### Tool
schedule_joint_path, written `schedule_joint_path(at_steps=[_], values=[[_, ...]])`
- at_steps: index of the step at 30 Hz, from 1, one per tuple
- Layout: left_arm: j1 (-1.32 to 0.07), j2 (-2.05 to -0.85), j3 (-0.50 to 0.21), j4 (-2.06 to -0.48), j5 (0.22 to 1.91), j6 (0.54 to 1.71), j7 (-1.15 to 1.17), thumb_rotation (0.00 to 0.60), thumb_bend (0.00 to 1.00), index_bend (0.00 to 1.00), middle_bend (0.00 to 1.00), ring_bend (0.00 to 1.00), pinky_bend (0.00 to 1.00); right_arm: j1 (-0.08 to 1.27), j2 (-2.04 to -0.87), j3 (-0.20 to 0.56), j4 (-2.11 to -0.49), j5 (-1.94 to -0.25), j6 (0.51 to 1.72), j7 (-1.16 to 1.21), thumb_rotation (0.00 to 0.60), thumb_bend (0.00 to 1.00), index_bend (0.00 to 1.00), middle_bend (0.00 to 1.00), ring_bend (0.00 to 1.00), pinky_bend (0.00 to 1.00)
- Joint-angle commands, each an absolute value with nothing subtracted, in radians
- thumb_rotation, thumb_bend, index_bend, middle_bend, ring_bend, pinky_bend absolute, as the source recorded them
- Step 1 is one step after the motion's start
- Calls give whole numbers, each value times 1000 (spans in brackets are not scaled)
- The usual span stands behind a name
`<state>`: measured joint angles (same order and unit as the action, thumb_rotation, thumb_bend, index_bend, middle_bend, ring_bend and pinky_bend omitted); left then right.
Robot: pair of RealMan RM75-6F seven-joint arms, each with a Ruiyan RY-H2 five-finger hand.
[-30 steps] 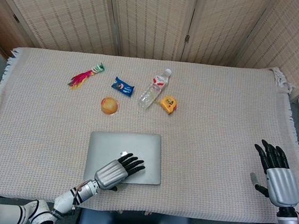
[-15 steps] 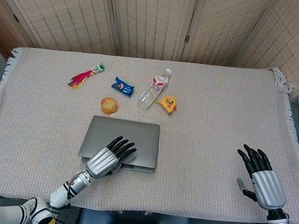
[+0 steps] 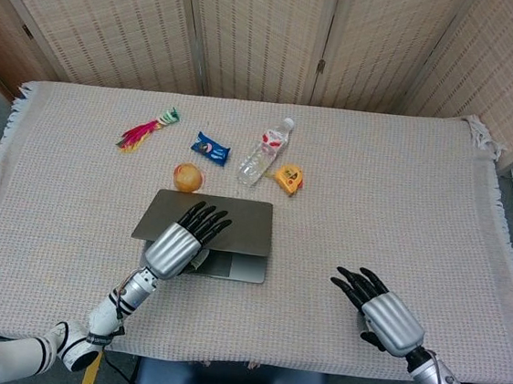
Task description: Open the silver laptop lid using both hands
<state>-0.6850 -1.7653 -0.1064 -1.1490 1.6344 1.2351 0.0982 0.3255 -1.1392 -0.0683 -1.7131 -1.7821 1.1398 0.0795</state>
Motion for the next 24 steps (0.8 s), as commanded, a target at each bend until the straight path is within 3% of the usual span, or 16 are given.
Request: schedule_joint_path(at_steps=[1,13,24], values=[[-695,-1758,-114,-1160,1628,1226,111,600,653,63,95,30,0,426,-1183,-64,-1743,-1778,998,80,600,994,0,3,77,0],[-705,-1734,-122,-1205,1603,1213,153,600,651,56,96,23,0,643,-1395,33,-1663,-1621,701,25,600,999,0,0,2,0],[-720,-1722,-129,-1228,1584,1195,179,600,650,51,96,16,0,740,-1548,77,-1521,-1535,651,-5,600,999,0,0,0,0]])
